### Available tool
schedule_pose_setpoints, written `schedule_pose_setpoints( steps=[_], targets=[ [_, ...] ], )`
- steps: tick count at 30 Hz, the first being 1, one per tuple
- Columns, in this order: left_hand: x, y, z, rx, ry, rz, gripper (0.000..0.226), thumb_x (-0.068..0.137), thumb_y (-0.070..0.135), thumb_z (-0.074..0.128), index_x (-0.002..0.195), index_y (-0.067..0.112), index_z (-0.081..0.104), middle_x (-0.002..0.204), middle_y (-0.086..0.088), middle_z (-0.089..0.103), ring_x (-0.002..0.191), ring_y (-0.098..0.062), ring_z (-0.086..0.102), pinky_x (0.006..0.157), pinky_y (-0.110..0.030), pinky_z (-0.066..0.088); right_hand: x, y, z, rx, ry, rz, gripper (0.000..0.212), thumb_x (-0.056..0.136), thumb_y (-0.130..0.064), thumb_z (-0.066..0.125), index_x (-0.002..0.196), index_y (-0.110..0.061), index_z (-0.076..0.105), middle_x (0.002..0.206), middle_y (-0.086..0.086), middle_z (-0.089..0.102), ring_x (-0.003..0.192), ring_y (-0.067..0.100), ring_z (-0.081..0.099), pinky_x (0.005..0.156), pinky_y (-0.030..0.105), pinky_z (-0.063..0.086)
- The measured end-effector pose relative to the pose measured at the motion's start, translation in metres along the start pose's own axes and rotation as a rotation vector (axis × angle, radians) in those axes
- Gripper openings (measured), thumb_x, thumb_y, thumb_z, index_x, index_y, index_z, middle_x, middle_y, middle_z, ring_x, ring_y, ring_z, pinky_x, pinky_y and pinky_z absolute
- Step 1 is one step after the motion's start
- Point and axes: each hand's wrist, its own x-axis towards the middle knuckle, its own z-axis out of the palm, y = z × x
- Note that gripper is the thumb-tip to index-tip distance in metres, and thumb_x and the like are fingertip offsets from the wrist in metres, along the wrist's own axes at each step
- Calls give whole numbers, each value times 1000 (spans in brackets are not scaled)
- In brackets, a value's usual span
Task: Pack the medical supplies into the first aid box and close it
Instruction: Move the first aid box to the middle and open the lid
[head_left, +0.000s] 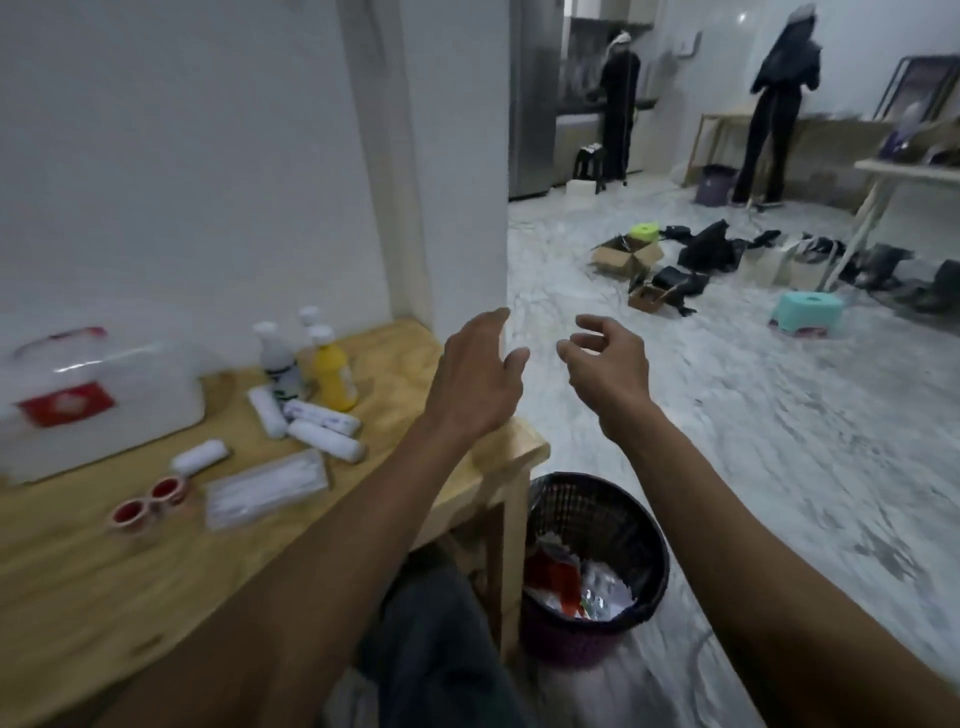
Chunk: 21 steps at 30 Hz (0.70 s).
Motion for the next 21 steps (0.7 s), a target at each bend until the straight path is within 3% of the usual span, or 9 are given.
schedule_pose_setpoints(
  steps=[7, 9, 13, 17, 21],
  targets=[
    [-41, -49, -91, 55, 191, -140, 53, 97, 34, 54, 145, 16, 43, 150, -2, 45, 138, -21, 40, 115, -33, 26, -30, -40, 91, 72, -285, -138, 43, 85, -24, 69, 127, -25, 59, 118, 0, 66, 100, 15, 66, 86, 43, 58],
    [-84, -82, -160, 193, 443, -331, 53, 96, 34, 56, 144, 16, 44, 148, -2, 48, 135, -22, 45, 113, -37, 32, -65, -76, 177, 110, -596, -202, 42, 85, -25, 69, 126, -26, 60, 117, 0, 67, 98, 14, 66, 87, 45, 57],
    [-95, -108, -178, 210, 425, -354, 52, 95, 33, 57, 142, 17, 46, 147, -1, 49, 135, -18, 44, 113, -33, 33, -82, -80, 197, 163, -602, -222, 41, 85, -21, 70, 124, -25, 61, 115, 1, 68, 97, 12, 67, 90, 43, 56],
    [-104, -127, -191, 188, 470, -390, 54, 93, 34, 60, 143, 18, 46, 146, -3, 51, 132, -19, 48, 105, -41, 45, -89, -82, 211, 142, -638, -258, 40, 87, -21, 69, 127, -23, 60, 118, -1, 66, 88, -8, 60, 92, 36, 54],
    [-125, -140, -194, 204, 512, -424, 52, 92, 30, 63, 139, 14, 50, 139, 0, 55, 118, -15, 56, 90, -10, 40, -104, -76, 223, 151, -690, -244, 43, 88, -18, 67, 130, -19, 59, 120, 2, 64, 87, -5, 58, 87, 26, 50]
  ],
)
